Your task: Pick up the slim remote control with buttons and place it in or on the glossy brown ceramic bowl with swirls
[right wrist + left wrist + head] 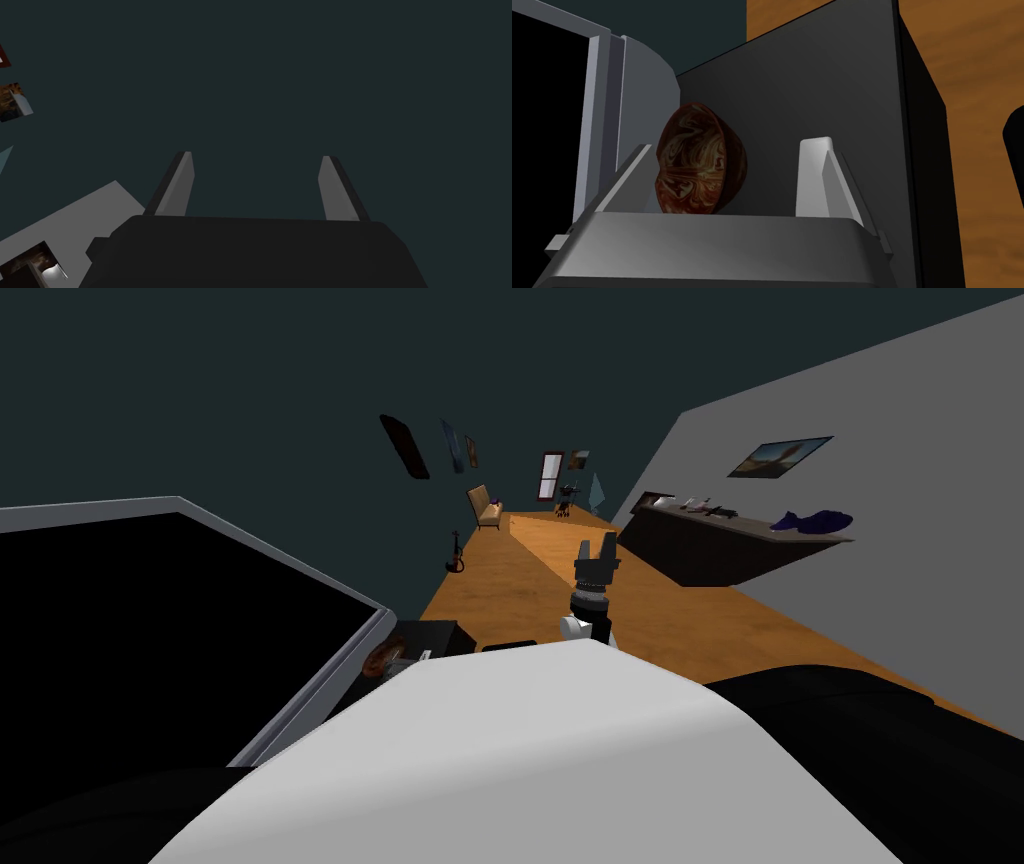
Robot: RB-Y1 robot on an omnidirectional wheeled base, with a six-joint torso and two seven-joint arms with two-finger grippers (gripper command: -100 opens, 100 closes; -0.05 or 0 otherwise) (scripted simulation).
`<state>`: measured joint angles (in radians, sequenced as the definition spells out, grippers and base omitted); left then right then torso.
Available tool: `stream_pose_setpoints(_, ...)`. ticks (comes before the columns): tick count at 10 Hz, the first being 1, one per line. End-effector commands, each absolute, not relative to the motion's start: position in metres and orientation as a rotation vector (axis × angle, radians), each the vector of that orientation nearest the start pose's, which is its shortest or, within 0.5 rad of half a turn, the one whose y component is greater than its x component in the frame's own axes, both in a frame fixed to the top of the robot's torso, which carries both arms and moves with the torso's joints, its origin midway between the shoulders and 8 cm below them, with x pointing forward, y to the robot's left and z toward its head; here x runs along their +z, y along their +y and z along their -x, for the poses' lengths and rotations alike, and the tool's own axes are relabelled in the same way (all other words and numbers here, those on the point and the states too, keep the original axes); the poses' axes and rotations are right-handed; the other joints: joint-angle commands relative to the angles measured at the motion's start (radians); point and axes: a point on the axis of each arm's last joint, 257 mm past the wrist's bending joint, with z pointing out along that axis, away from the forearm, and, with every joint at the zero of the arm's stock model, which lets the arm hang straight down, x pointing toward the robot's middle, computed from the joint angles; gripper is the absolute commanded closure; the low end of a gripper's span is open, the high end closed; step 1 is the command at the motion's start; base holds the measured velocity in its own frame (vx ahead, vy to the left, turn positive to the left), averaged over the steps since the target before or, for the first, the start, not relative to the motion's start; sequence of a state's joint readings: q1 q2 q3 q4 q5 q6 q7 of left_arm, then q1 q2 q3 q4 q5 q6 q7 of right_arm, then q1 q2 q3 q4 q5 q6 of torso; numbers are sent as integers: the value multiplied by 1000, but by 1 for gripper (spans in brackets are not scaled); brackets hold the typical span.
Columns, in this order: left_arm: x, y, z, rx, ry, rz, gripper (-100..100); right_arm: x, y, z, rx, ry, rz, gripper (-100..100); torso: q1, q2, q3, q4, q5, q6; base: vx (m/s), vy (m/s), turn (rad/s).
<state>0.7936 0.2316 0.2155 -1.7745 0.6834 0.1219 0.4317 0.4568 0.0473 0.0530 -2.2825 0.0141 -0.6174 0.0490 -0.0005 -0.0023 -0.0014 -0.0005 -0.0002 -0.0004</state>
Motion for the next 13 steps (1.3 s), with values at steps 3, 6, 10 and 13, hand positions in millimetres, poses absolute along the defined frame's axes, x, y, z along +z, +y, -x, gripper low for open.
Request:
stream_pose_setpoints(3,-445,477,-172,-899,457,2416,-100,60,-257,-326,1345,478,-545,0,0,0,0,0,0,0,28,9,-154)
stream_pose_setpoints(6,-475,486,-133,-799,354,2555,-100,60,-258,-326,1345,478,-545,0,0,0,0,0,0,-1,29,16,-165)
stream_pose_setpoints(10,-508,495,-80,-654,230,2693,-100,60,-258,-326,1345,478,-545,0,0,1,0,0,0,-1,23,19,-152)
stream_pose_setpoints(13,-522,498,-54,-578,164,2752,-100,60,-257,-326,1345,478,-545,0,1,1,0,0,0,-1,20,22,-106)
